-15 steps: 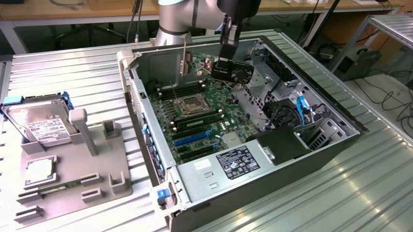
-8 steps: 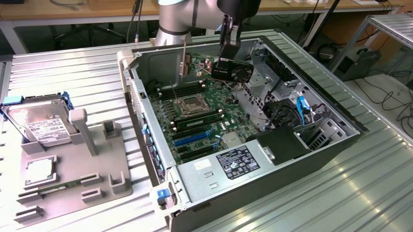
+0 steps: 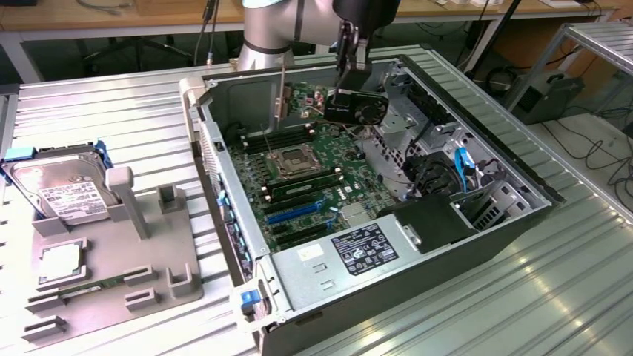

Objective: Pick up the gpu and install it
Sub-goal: 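Insert the gpu into the slot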

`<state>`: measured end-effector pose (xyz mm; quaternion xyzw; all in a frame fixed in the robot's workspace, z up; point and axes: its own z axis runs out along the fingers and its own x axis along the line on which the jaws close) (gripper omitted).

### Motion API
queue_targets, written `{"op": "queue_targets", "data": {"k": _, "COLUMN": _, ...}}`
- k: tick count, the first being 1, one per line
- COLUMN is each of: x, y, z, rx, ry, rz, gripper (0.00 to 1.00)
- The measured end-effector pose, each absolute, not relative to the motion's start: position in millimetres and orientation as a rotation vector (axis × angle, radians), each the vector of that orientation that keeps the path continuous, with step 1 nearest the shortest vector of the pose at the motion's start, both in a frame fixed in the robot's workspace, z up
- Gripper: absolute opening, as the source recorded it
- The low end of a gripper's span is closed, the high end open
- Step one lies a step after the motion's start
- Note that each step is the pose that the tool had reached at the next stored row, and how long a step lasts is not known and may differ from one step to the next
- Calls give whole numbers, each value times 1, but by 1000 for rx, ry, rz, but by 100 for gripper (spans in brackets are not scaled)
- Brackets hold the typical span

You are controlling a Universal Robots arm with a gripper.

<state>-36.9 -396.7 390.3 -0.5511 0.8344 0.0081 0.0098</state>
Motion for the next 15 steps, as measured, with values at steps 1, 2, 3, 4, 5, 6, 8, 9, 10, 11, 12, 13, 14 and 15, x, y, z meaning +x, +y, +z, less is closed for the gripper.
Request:
{"op": "queue_targets", "data": {"k": 1, "x": -37, "y": -397, "z": 390, "rx": -1735, "ry": 2595, "rz": 25, "gripper": 26}}
{"op": "queue_targets", "data": {"k": 2, "x": -37, "y": -397, "z": 390, "rx": -1744, "ry": 2589, "rz": 25, "gripper": 26}}
{"op": "queue_targets", "data": {"k": 3, "x": -37, "y": -397, "z": 390, "rx": -1755, "ry": 2582, "rz": 26, "gripper": 26}}
{"op": "queue_targets", "data": {"k": 4, "x": -37, "y": -397, "z": 390, "rx": -1765, "ry": 2575, "rz": 26, "gripper": 26}}
{"op": "queue_targets", "data": {"k": 5, "x": -37, "y": -397, "z": 390, "rx": -1776, "ry": 2568, "rz": 26, "gripper": 26}}
{"op": "queue_targets", "data": {"k": 6, "x": -37, "y": -397, "z": 390, "rx": -1786, "ry": 2561, "rz": 26, "gripper": 26}}
{"op": "queue_targets", "data": {"k": 8, "x": -37, "y": -397, "z": 390, "rx": -1808, "ry": 2546, "rz": 26, "gripper": 26}}
{"op": "queue_targets", "data": {"k": 9, "x": -37, "y": -397, "z": 390, "rx": -1818, "ry": 2538, "rz": 26, "gripper": 26}}
{"op": "queue_targets", "data": {"k": 10, "x": -37, "y": -397, "z": 390, "rx": -1828, "ry": 2532, "rz": 26, "gripper": 26}}
{"op": "queue_targets", "data": {"k": 11, "x": -37, "y": -397, "z": 390, "rx": -1837, "ry": 2525, "rz": 27, "gripper": 26}}
{"op": "queue_targets", "data": {"k": 12, "x": -37, "y": -397, "z": 390, "rx": -1847, "ry": 2518, "rz": 27, "gripper": 26}}
{"op": "queue_targets", "data": {"k": 13, "x": -37, "y": -397, "z": 390, "rx": -1856, "ry": 2512, "rz": 27, "gripper": 26}}
{"op": "queue_targets", "data": {"k": 14, "x": -37, "y": -397, "z": 390, "rx": -1866, "ry": 2504, "rz": 27, "gripper": 26}}
{"op": "queue_targets", "data": {"k": 15, "x": -37, "y": -397, "z": 390, "rx": -1876, "ry": 2496, "rz": 27, "gripper": 26}}
